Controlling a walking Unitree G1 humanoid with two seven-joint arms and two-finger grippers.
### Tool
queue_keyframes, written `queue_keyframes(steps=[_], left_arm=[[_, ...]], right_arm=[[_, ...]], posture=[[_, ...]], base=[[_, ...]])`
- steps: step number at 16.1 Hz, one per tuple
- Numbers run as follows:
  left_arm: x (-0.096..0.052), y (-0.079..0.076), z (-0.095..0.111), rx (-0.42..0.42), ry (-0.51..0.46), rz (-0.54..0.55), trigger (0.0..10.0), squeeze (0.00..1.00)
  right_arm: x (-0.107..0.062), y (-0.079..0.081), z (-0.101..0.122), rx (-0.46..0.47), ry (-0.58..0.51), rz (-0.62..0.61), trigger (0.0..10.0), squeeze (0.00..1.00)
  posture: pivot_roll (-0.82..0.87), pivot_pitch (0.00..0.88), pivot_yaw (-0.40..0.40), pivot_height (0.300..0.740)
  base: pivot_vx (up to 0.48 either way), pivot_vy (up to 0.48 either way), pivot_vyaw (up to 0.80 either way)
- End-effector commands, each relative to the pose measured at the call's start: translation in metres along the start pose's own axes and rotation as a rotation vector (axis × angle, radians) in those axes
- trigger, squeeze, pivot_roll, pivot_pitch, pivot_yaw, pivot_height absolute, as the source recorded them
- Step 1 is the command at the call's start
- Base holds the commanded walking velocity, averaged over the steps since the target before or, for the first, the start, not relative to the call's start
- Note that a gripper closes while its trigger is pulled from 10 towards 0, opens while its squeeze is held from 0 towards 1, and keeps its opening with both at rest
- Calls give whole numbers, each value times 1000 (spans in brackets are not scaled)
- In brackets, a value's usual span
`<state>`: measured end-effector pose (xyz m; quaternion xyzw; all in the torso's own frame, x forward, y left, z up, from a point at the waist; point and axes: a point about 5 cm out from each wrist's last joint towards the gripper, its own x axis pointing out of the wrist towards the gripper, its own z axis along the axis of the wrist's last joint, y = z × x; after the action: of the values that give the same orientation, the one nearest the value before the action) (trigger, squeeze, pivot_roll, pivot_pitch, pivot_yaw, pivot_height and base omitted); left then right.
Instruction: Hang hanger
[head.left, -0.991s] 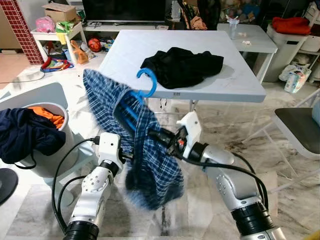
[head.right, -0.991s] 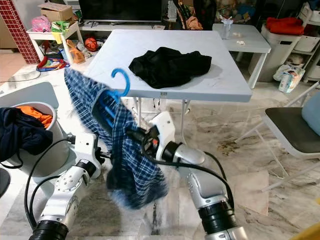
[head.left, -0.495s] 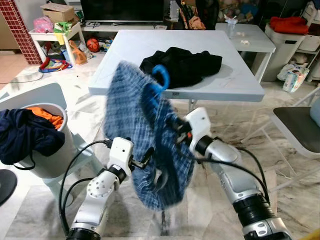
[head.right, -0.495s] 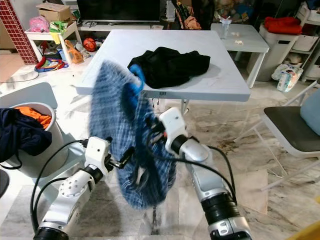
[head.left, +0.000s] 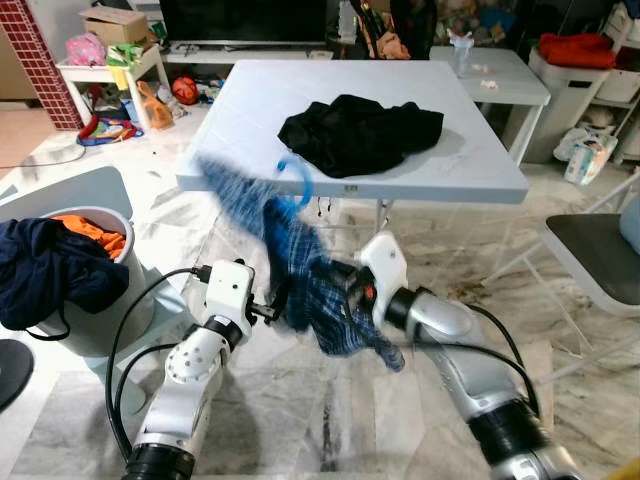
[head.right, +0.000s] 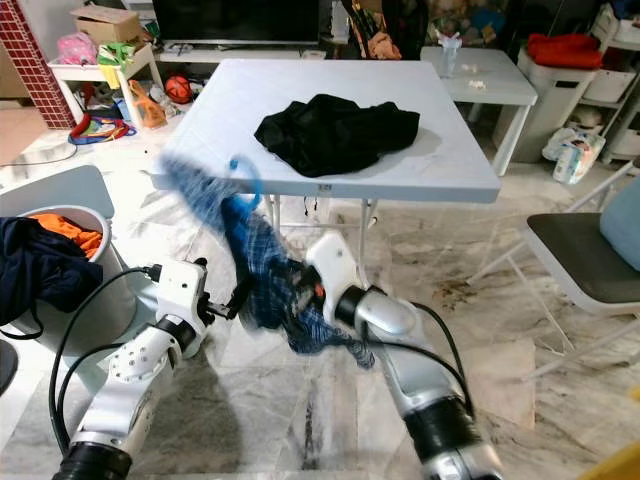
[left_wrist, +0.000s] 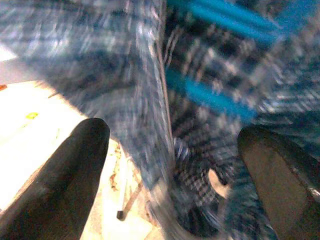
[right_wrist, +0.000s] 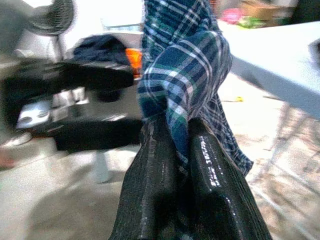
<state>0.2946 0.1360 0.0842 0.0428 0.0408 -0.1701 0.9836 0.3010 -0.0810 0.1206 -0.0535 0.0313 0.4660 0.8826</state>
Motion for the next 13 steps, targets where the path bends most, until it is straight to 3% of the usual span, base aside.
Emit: queue_keyframes(steps=[1, 5, 8, 9, 11, 13], left_arm=[[3, 5, 4, 21, -11, 18, 10000, 0], [5, 20, 5, 54, -8, 89, 10000, 0], [1, 26, 6, 71, -12, 118, 10000, 0], [-3, 30, 2, 84, 1, 127, 10000, 0], [-5, 32, 0, 89, 7, 130, 10000, 0], [-8, 38, -1, 99, 15, 144, 10000, 0]], right_arm=[[0, 9, 9, -13, -33, 96, 10000, 0], [-9, 21, 4, -2, 10, 273, 10000, 0], [-18, 22, -3, -36, 72, 330, 10000, 0], [-26, 11, -11, -72, 135, 302, 10000, 0], [-28, 8, -12, -87, 153, 297, 10000, 0], [-39, -12, -19, -158, 242, 255, 10000, 0]], posture=[[-57, 0, -10, 740], [-51, 0, -11, 740], [-45, 0, -13, 740], [-42, 0, -14, 740], [-42, 0, -14, 740], [-46, 0, -13, 740]], base=[[0, 0, 0], [0, 0, 0], [0, 0, 0], [0, 0, 0], [0, 0, 0], [0, 0, 0]])
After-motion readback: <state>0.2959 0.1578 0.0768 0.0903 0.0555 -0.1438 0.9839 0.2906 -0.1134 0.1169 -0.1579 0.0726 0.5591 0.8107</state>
